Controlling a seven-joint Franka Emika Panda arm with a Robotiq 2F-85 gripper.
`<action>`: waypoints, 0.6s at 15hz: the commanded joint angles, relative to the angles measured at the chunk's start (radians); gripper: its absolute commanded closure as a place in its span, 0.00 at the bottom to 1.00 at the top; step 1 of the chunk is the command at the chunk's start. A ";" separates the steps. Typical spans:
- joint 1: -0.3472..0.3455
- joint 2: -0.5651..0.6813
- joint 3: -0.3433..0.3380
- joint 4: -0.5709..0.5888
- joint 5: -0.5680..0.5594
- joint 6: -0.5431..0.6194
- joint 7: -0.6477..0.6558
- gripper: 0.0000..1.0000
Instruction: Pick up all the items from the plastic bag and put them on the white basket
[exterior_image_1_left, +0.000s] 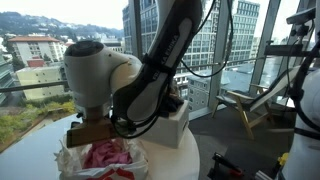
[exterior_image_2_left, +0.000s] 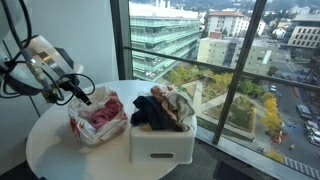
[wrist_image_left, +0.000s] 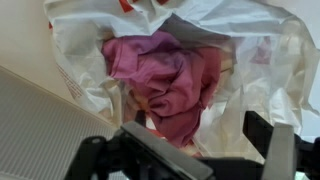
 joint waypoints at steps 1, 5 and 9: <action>-0.034 0.132 0.077 0.037 0.166 0.007 -0.230 0.00; -0.019 0.251 0.088 0.087 0.167 -0.034 -0.370 0.00; 0.017 0.278 0.044 0.153 0.067 -0.033 -0.368 0.00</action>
